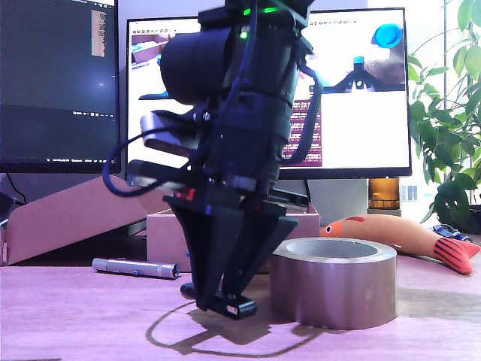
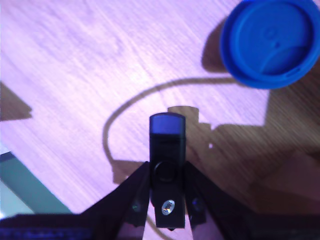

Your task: Pick up the tape roll and place it inside the cardboard box

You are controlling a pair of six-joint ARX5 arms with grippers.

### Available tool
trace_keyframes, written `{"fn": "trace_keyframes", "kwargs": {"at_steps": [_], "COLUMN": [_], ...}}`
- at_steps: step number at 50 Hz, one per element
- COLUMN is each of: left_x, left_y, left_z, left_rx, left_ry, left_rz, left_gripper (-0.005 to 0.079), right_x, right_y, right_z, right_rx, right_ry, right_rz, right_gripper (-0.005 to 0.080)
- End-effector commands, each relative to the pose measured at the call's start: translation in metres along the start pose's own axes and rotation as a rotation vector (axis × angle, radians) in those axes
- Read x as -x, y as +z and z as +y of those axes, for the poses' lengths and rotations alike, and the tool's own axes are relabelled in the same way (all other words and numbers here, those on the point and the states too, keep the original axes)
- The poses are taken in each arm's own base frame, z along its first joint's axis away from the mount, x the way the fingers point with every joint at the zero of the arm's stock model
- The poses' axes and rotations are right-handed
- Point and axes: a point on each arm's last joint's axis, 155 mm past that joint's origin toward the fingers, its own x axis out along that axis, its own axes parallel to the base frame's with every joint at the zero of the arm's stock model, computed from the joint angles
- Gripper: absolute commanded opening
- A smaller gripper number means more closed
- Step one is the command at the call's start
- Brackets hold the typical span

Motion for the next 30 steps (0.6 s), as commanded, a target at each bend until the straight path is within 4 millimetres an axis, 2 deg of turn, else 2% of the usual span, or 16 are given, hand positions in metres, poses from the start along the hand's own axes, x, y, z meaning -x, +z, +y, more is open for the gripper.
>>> {"fn": "trace_keyframes", "kwargs": {"at_steps": [1,6,13,24,30], "left_x": [-0.0002,-0.0002,-0.0002,-0.0002,-0.0002], "left_y": [0.0009,0.0009,0.0009,0.0006,-0.0004], "left_z": [-0.0003,-0.0003,-0.0003,0.0002,0.0003], "left_rx": [-0.012,-0.012,-0.012,-0.012,-0.01], "left_ry": [-0.001,-0.001,-0.001,0.002,0.002], "left_rz": [-0.006,-0.006,-0.006,-0.005,-0.001], "left_gripper": [-0.0019,-0.0019,-0.0019,-0.0019,-0.0019], "right_x": [-0.003,-0.003,-0.003,-0.0025,0.0056], "right_y": [0.0025,0.0046,0.0077,0.0078,0.0043], "right_z": [0.0044,0.0046,0.0053,0.0064,0.0052], "right_rx": [0.006,0.007,0.01,0.025,0.023], "right_ry": [0.004,0.005,0.007,0.008,0.004], "right_rz": [-0.001,-0.009,-0.022,-0.022,0.007], "right_gripper": [0.0158,0.0183,0.0306,0.0317,0.0317]}}
